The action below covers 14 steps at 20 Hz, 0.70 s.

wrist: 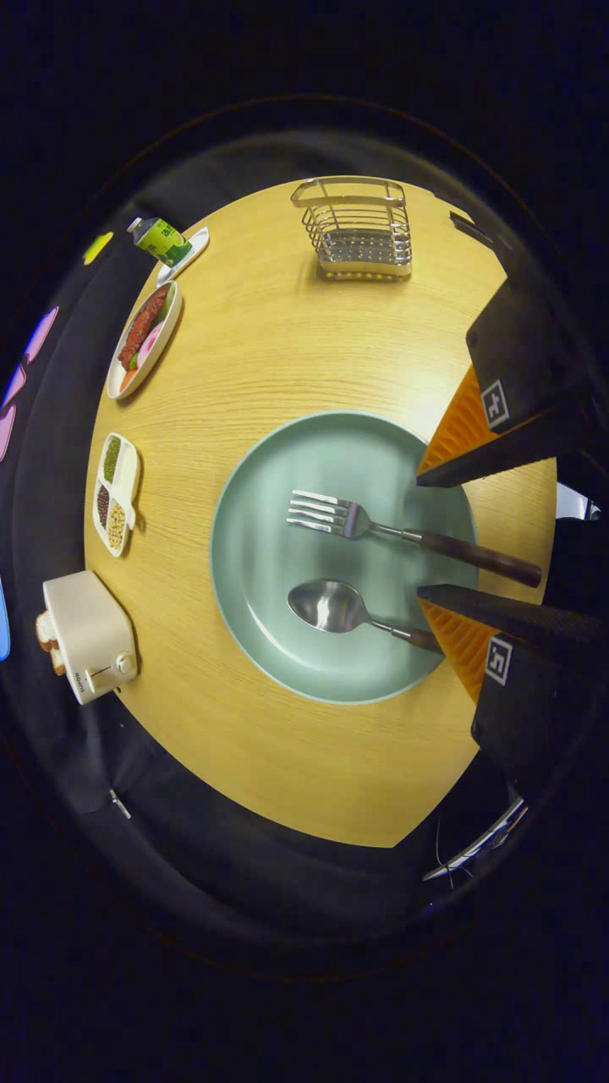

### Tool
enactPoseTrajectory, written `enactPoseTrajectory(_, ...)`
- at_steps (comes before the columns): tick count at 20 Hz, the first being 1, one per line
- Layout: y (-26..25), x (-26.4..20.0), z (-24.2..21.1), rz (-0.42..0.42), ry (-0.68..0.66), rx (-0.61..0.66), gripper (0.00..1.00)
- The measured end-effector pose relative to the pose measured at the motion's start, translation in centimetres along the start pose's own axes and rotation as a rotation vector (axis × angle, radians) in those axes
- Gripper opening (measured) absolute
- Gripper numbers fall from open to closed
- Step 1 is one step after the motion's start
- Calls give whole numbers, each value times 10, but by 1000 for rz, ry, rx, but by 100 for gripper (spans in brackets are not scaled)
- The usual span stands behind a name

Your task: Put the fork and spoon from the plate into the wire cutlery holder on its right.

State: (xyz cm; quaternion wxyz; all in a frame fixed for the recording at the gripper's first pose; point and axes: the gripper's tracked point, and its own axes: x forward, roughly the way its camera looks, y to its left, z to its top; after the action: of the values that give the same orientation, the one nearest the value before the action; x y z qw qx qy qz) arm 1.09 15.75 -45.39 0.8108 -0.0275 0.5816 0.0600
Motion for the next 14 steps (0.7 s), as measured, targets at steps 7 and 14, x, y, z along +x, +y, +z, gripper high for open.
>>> enactPoseTrajectory(7,-6,24,1,-53,97,14,53)
enactPoseTrajectory(14,-9,27,7,-9,125,52,12)
